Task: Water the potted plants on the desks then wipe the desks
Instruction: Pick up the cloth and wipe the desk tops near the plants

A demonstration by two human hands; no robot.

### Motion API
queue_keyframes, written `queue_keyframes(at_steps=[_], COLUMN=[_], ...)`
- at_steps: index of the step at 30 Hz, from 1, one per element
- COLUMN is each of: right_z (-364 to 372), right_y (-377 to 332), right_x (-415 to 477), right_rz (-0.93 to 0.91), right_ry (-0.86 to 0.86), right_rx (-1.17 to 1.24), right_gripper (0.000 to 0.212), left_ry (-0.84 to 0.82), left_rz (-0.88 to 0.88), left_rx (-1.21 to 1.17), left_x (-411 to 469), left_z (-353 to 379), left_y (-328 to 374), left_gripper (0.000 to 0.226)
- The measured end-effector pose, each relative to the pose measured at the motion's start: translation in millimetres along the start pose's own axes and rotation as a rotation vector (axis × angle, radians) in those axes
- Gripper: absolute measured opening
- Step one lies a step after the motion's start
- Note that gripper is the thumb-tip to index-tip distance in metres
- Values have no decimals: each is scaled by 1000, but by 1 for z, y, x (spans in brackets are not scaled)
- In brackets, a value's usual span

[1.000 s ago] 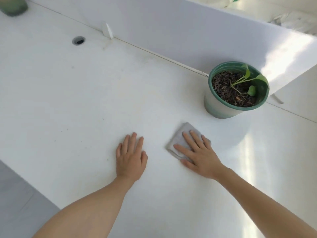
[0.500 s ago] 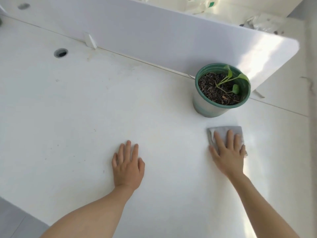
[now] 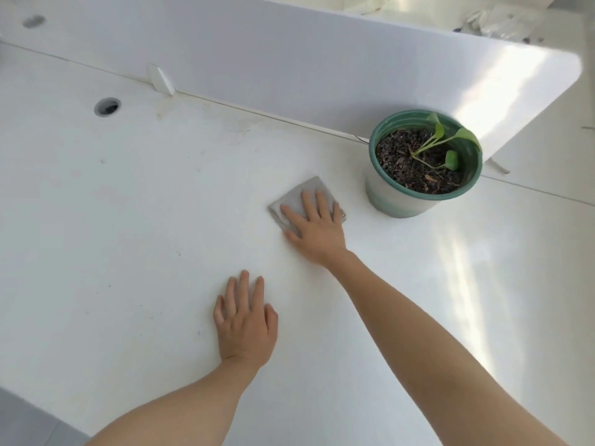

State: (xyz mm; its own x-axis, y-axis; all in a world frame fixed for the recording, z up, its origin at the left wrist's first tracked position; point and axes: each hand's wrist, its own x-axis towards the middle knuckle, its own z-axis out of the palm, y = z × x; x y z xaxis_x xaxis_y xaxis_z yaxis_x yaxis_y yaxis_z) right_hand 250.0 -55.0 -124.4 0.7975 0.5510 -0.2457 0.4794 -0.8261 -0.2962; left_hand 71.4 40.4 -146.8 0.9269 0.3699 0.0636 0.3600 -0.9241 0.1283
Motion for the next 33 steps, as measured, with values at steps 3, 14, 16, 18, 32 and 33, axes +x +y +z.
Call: queue_keyframes(at_steps=[3, 14, 16, 18, 32, 33], right_z=[26, 2, 19, 32, 55, 55], right_y=[10, 96, 51, 7, -60, -61], right_x=[-68, -170, -168, -173, -271, -279], right_rz=[-283, 1042, 890, 715, 544, 576], right_ry=[52, 333, 295, 290, 420, 402], right_rx=[-105, 239, 210, 144, 188, 258], right_gripper=[49, 52, 53, 48, 34, 36], left_ry=[-22, -234, -224, -238, -291, -304], left_rz=[-5, -59, -61, -61, -29, -20], left_rx=[-2, -62, -96, -112, -326, -404], left_x=[0, -1, 0, -3, -4, -6], left_z=[-3, -13, -15, -17, -31, -36], left_y=[1, 5, 5, 6, -7, -11], left_gripper=[50, 54, 57, 58, 49, 48])
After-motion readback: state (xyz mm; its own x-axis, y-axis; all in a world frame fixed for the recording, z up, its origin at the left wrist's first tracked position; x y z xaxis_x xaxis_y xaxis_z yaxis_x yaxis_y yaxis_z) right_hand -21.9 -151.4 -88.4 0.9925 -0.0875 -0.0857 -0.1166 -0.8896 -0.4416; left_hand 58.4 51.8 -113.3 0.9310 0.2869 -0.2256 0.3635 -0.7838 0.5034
